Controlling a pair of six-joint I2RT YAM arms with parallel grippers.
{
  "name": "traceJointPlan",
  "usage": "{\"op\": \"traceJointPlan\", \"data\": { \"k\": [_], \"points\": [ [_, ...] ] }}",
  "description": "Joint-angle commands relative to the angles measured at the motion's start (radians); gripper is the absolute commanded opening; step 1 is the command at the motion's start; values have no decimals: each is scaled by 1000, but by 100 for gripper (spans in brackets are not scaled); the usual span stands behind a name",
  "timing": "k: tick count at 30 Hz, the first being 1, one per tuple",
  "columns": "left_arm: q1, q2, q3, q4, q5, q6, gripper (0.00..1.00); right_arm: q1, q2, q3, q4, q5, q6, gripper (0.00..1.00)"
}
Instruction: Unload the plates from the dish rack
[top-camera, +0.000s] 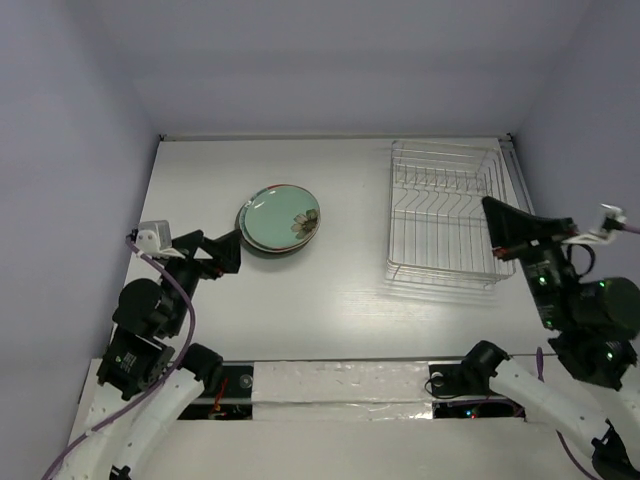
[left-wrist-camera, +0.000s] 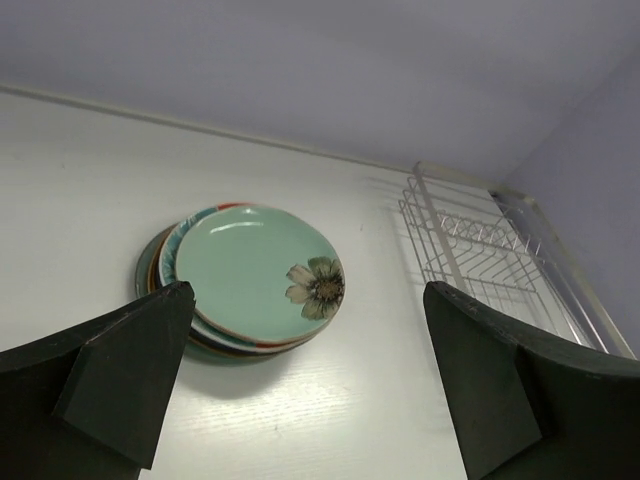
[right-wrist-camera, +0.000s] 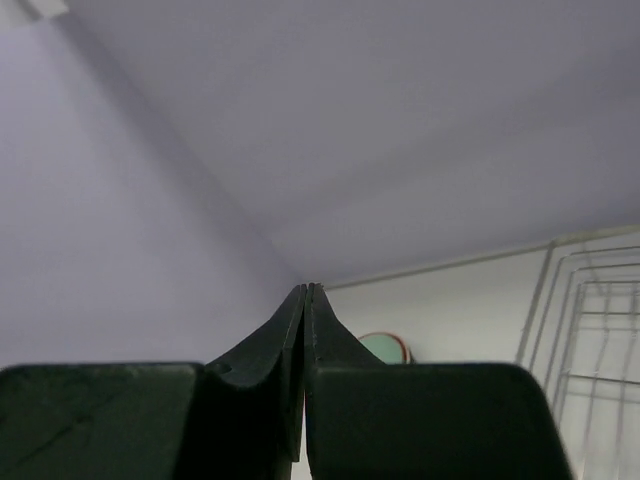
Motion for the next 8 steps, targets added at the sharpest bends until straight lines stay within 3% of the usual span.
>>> {"op": "traceJointPlan", "data": {
  "k": [1, 3, 4, 5, 7, 8],
  "points": [
    [3, 47, 137, 15, 3, 64, 99, 7, -90, -19, -148, 143, -56, 4],
    [3, 44, 161, 26, 3, 76, 99, 7, -154, -54, -162, 189, -31, 25],
    [3, 41, 159, 29, 3, 76, 99, 7, -170, -68, -174, 234, -21, 55],
    [3, 35, 154, 35, 3, 78, 99, 7, -182, -84, -179, 248, -15, 68],
    [3, 34, 132, 26, 3, 69, 99, 7, -194, -111, -208, 286, 16, 89],
    [3, 35, 126, 20, 3, 64, 99, 7, -194, -116, -219, 292, 25, 93]
  ]
}}
